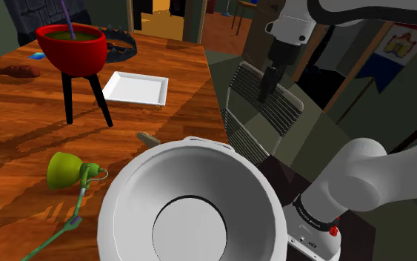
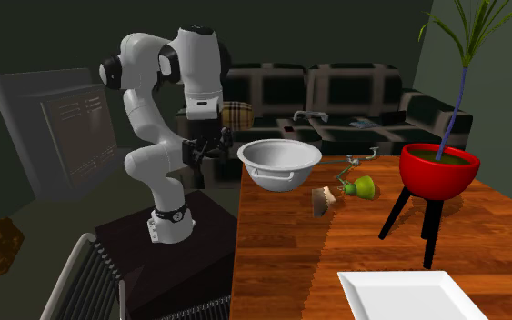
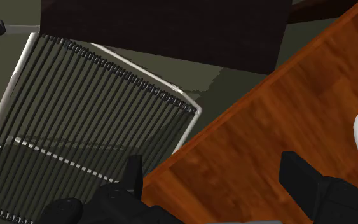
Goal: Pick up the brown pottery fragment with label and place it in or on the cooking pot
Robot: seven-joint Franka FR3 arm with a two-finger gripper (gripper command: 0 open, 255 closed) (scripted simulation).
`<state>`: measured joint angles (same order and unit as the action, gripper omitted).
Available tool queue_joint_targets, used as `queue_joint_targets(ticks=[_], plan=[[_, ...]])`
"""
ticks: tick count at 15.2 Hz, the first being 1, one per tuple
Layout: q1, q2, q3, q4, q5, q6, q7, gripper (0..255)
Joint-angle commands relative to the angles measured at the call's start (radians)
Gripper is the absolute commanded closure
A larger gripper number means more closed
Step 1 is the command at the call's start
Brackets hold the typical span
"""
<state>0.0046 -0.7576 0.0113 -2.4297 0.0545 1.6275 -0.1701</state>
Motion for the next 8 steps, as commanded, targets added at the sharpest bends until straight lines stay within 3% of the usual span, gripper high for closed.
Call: queue_joint_targets(ticks=[1, 8], plan=[[0.000, 0.000, 0.000, 0.000, 0.000, 0.000, 0.000, 0], [0.062, 0.083, 0.189, -0.012, 0.007, 0.189, 0.125, 0]])
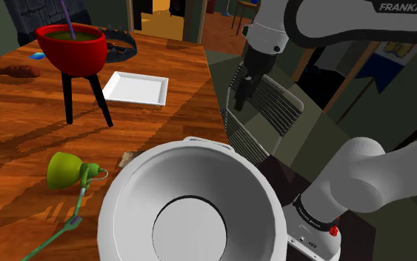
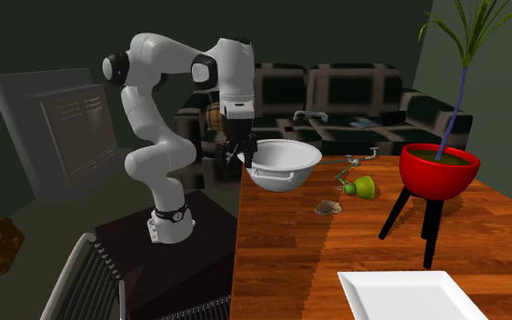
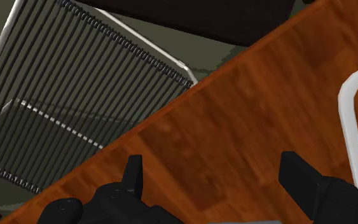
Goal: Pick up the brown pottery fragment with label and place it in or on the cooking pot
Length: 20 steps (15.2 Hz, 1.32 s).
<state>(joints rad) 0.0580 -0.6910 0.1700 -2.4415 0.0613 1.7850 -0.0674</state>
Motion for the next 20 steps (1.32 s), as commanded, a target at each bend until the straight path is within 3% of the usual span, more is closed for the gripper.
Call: queue_joint_targets(ticks=[1, 6, 11, 15, 20], plan=[[0.015, 0.034, 0.058, 0.002, -0.004, 0.058, 0.042, 0], [0.029, 0.141, 0.201, 0.034, -0.052, 0.182, 0.152, 0], [0.012, 0.279, 0.354, 0.096, -0.157, 0.282, 0.291, 0], [-0.021, 0.417, 0.485, 0.169, -0.302, 0.329, 0.435, 0], [-0.044, 0.635, 0.626, 0.291, -0.566, 0.313, 0.651, 0]])
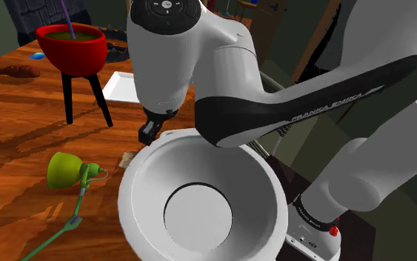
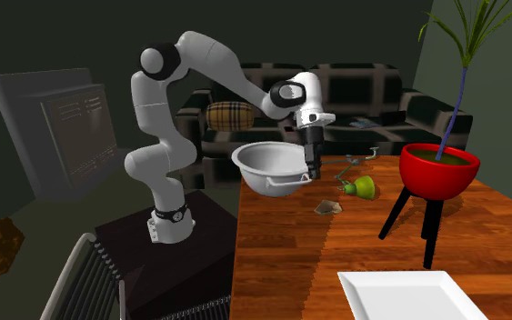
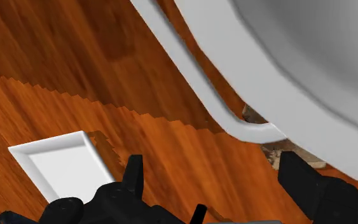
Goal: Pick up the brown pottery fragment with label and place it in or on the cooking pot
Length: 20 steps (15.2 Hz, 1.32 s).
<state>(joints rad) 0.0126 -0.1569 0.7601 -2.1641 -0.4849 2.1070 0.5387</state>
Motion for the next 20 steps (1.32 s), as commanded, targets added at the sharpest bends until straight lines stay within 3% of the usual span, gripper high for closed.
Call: queue_joint_targets(ticks=[1, 8, 15, 16, 20], plan=[[0.000, 0.109, 0.033, 0.008, -0.030, 0.001, 0.051, 0], [-0.014, 0.167, 0.021, -0.022, -0.104, 0.061, 0.097, 0], [-0.011, 0.167, 0.018, -0.022, -0.104, 0.061, 0.097, 0], [-0.015, 0.162, 0.014, -0.031, -0.102, 0.070, 0.092, 255], [-0.020, 0.177, 0.008, -0.002, -0.107, 0.058, 0.076, 255]])
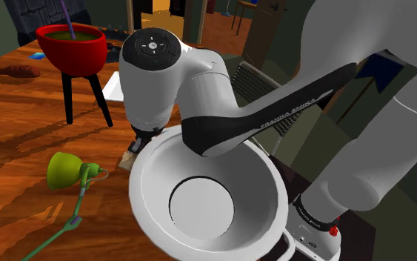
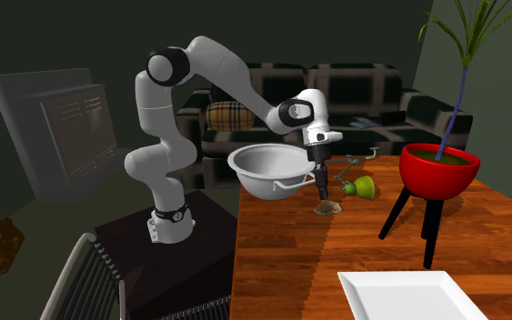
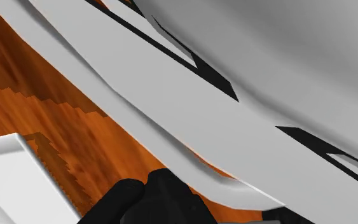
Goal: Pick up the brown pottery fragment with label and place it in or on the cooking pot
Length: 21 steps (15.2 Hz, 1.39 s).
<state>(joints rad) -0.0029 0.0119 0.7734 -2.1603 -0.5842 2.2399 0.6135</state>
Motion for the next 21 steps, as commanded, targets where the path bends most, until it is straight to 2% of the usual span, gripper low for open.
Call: queue_joint_targets(ticks=[1, 5, 21], plan=[[0.002, -0.006, 0.002, 0.001, 0.012, -0.093, -0.005, 255], [0.006, -0.001, 0.004, -0.026, -0.004, -0.072, 0.022, 255], [0.016, -0.119, -0.018, 0.083, 0.141, -0.215, -0.141, 255]])
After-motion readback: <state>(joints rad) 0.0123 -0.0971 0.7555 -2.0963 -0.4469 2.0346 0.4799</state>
